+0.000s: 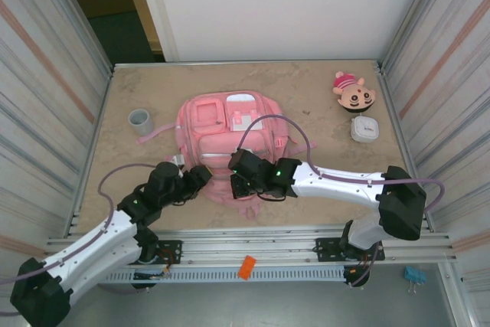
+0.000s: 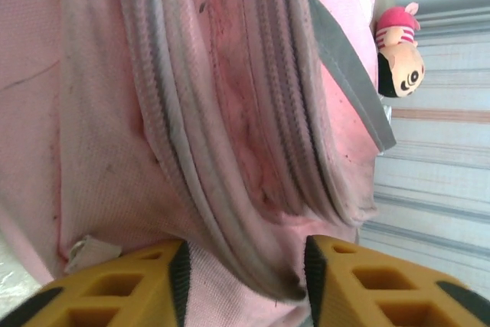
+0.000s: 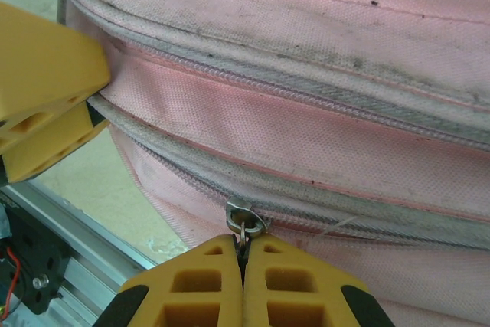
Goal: Pack books, pencil case, and school supplies into a backpack
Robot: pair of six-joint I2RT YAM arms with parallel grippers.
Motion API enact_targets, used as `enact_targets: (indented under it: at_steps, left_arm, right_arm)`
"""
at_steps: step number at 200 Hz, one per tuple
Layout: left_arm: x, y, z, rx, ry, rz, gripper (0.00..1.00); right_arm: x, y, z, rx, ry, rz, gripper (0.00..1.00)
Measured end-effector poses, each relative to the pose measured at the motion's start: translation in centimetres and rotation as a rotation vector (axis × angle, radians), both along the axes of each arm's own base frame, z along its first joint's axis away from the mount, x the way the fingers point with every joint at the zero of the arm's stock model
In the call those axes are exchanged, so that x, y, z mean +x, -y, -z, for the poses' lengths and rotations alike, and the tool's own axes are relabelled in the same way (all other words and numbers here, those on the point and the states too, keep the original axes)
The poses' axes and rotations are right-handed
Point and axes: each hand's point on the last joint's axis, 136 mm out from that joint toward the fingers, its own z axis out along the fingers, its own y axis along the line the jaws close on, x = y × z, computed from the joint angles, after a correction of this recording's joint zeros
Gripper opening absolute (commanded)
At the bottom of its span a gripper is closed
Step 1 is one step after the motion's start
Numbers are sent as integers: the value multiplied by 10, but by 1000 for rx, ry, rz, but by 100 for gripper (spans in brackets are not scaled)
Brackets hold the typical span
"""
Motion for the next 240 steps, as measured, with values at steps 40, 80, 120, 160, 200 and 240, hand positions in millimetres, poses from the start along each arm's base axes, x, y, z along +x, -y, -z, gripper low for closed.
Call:
enact_targets:
  at_steps: [40,80,120,160,200,240]
  left_arm:
    - [5,-7,1,31,20,-27,0]
    - [9,-37,3,106,44,-77,0]
    - [9,-61,-1,128,51,-93,0]
    - [8,-61,-8,165,66,-21,22]
    - [12,-59,-40,265,205,66,57]
    - [10,-35,-92,401,535,267,70]
  right_arm:
    - [3,4,5,-19,-11,-13,0]
    - [11,32,12,-89,-25,22,0]
    - [26,71,10,-94,-23,109,0]
    - [34,80,9,-49,-10,104,0]
    - [33,80,4,1,11,80,0]
    - [32,78,1,25,15,71,0]
